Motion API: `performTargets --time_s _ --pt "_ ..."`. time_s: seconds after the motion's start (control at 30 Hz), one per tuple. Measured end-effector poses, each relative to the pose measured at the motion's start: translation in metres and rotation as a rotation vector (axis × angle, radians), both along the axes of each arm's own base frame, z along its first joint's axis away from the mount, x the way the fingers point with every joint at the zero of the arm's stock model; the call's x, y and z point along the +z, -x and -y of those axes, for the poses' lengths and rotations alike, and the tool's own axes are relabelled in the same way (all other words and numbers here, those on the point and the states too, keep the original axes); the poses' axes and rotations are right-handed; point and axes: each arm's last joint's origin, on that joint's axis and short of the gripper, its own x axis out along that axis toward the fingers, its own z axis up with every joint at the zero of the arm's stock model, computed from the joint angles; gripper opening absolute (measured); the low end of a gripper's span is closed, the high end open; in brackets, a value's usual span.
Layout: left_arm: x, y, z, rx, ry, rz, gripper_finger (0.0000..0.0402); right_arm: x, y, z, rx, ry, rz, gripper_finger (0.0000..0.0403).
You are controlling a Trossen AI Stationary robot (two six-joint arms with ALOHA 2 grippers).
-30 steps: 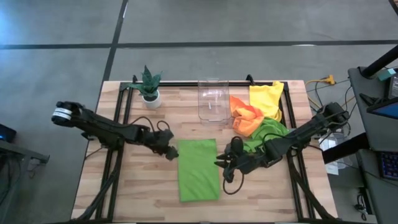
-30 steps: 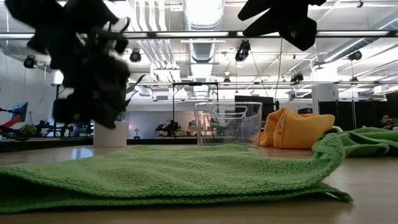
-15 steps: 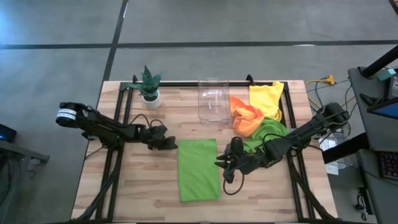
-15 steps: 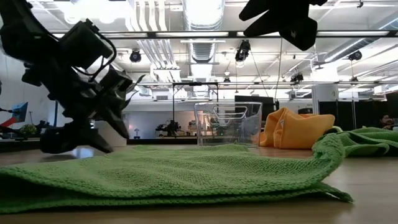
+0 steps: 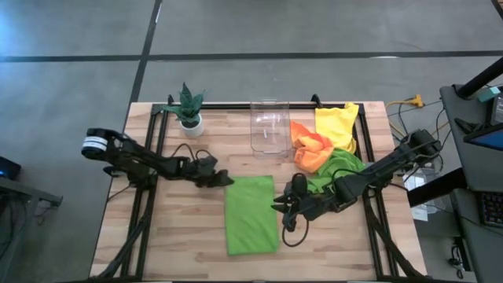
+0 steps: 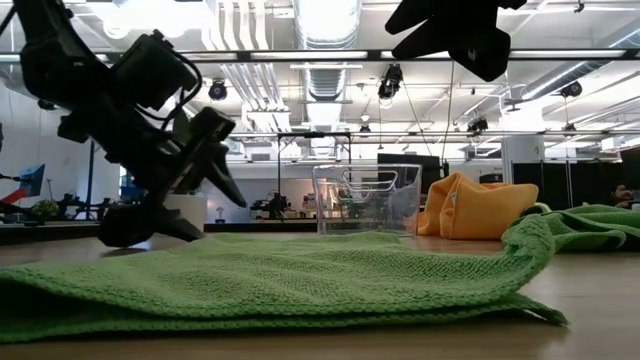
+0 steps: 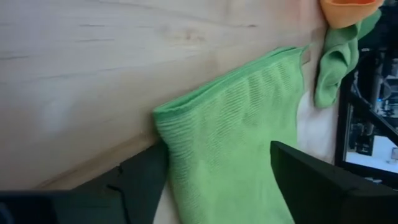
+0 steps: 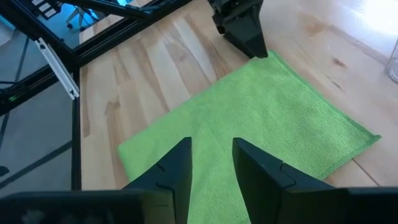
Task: Fold microfiber towels
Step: Fold the top green towel
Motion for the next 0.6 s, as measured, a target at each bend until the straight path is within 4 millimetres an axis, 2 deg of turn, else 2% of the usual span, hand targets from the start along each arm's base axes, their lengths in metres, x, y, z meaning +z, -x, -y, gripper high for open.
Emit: performTargets --time_s 0.13,0.27,0.4,0.6 --pt "-0.0035 -0.005 -0.0031 -0.036 0.008 0.026 0.0286 0.0 0.0 0.0 -0.002 -0.003 0.0 0.0105" --pt "-0.0038 -0.0053 -0.0065 -0.055 0.019 0.035 0.0272 0.0 -0.0001 0.0001 -0.002 -0.003 0.0 0.0099" --pt "-0.0026 -0.0044 -0.0068 -0.078 0.009 0.042 0.0218 0.0 -0.0001 0.0001 -0.002 -0.003 0.0 0.0092" --pt "-0.0035 -0.0031 -0.0067 -0.09 0.002 0.033 0.0099 0.0001 -0.0003 0.0005 -0.004 -0.004 0.001 0.0082"
